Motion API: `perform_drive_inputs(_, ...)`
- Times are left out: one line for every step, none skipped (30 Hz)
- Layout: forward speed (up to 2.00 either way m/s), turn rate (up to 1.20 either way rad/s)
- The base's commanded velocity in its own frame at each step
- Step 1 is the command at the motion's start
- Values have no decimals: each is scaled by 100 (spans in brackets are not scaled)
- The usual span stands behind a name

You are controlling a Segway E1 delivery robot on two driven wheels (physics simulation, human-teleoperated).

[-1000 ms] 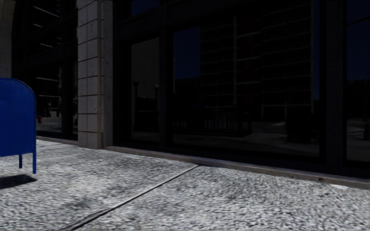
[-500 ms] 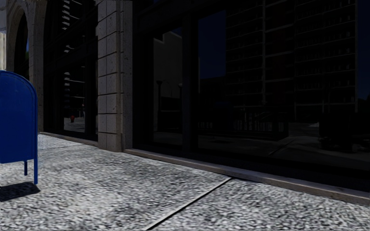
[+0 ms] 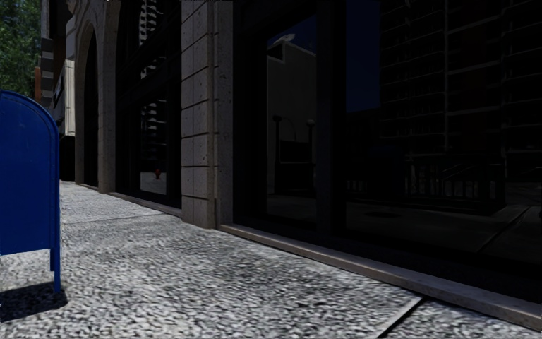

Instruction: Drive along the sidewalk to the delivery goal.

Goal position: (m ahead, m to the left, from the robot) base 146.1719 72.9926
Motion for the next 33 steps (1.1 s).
perform_drive_inputs(111,48)
perform_drive_inputs(111,48)
perform_drive_inputs(111,48)
perform_drive_inputs(111,48)
perform_drive_inputs(111,48)
perform_drive_inputs(111,48)
perform_drive_inputs(110,48)
perform_drive_inputs(110,48)
perform_drive_inputs(110,48)
perform_drive_inputs(110,48)
perform_drive_inputs(110,48)
perform_drive_inputs(110,48)
perform_drive_inputs(110,48)
perform_drive_inputs(110,48)
perform_drive_inputs(110,48)
perform_drive_inputs(110,48)
perform_drive_inputs(110,48)
perform_drive_inputs(110,48)
perform_drive_inputs(110,48)
perform_drive_inputs(110,48)
perform_drive_inputs(110,48)
perform_drive_inputs(110,48)
perform_drive_inputs(110,48)
perform_drive_inputs(110,48)
perform_drive_inputs(110,48)
perform_drive_inputs(110,48)
perform_drive_inputs(110,48)
perform_drive_inputs(110,48)
perform_drive_inputs(110,48)
perform_drive_inputs(110,48)
perform_drive_inputs(110,48)
perform_drive_inputs(110,48)
perform_drive_inputs(110,48)
